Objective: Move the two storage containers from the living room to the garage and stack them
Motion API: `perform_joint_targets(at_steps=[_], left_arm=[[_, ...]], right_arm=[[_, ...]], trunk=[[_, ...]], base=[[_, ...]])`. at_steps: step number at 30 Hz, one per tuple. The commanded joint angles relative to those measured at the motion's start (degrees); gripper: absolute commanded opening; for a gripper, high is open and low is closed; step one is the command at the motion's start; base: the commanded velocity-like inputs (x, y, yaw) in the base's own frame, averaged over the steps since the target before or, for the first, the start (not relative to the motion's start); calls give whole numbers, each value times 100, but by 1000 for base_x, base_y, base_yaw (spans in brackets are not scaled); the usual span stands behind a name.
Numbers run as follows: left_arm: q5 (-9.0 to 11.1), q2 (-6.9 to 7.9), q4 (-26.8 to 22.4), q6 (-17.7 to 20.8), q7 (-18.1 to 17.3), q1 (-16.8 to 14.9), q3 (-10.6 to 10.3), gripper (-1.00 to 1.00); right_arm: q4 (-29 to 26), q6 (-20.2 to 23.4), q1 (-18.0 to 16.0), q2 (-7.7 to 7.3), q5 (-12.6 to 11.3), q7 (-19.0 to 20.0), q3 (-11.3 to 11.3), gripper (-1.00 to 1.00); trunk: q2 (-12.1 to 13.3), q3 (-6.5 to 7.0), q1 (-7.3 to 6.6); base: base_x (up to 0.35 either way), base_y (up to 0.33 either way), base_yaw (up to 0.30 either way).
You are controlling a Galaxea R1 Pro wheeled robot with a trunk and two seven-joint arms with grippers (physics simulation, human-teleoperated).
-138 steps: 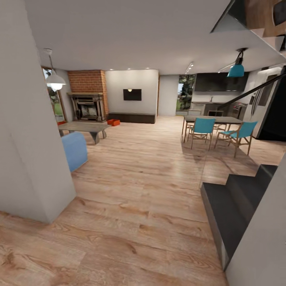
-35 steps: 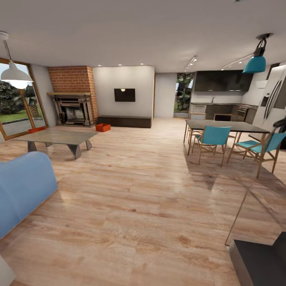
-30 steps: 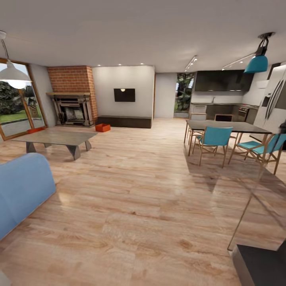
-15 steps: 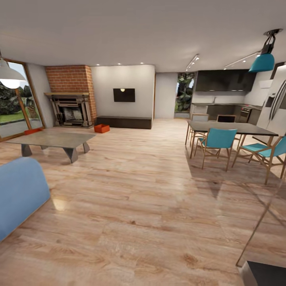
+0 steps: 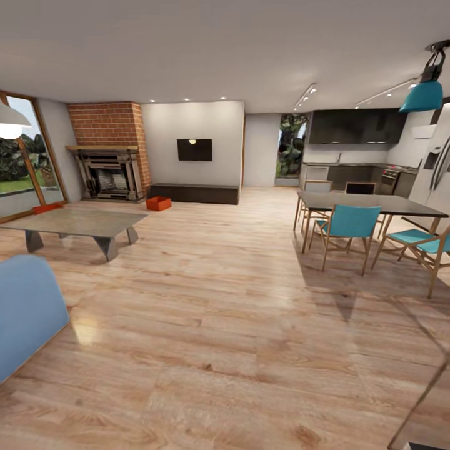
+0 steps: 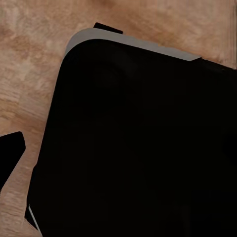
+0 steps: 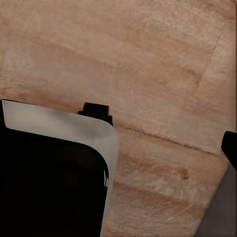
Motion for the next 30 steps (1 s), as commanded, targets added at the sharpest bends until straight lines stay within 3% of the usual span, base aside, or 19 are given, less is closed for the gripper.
perform_joint_targets(at_steps=[1,30], left_arm=[[22,-1,-5,-10,1,1,7,100],[9,-10,-5,-18,1,1,1,100]], right_arm=[[15,-30,-6,3,-55,12,48,100],[9,-29,-6,21,-64,12,22,100]], trunk=[[-2,-5,3],[-2,-5,3]], base=[[323,0,0],[323,0,0]])
